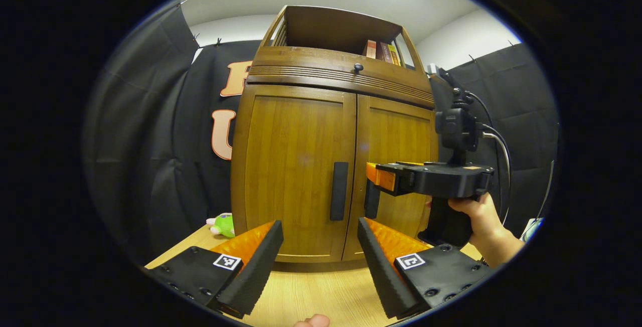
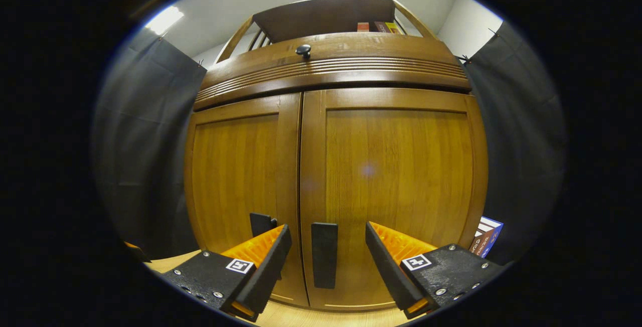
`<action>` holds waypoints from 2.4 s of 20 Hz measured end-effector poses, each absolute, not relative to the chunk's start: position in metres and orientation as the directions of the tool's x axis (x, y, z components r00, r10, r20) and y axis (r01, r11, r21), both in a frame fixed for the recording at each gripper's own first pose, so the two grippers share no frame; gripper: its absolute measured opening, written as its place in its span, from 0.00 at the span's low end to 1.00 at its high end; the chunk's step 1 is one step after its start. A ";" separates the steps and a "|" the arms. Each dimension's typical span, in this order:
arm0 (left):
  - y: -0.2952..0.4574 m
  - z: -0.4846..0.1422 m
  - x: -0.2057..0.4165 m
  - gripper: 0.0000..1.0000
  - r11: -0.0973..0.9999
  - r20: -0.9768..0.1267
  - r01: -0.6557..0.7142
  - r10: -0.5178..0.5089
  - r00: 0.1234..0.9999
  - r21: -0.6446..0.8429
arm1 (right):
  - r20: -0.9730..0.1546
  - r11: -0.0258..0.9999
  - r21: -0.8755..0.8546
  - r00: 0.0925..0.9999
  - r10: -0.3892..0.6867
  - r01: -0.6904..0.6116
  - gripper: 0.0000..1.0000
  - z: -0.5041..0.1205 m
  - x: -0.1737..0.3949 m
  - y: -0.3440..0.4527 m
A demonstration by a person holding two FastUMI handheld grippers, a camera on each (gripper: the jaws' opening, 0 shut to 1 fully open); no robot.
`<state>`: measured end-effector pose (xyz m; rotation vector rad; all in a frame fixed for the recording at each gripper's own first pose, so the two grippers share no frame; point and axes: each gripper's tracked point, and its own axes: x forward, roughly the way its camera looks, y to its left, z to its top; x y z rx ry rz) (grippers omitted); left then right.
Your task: Open the right door of the double-door shoe cabinet with the right hand, and open the left door with the left hand.
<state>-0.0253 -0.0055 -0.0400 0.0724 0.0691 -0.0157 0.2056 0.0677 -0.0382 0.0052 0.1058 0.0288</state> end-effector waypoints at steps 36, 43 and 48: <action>0.002 -0.059 -0.039 0.96 0.998 -0.084 0.000 0.006 0.996 0.068 | -0.171 0.993 -0.013 0.979 0.110 -0.114 0.29 -0.069 0.200 0.073; -0.017 -0.043 -0.048 0.93 0.995 -0.035 0.015 -0.012 0.999 0.094 | -0.145 0.987 0.029 0.976 0.161 -0.159 0.34 -0.062 0.171 0.069; -0.037 -0.042 -0.056 1.00 0.996 -0.026 0.053 -0.051 0.998 0.078 | -0.149 0.979 0.040 0.968 0.203 -0.199 0.29 -0.050 0.124 0.055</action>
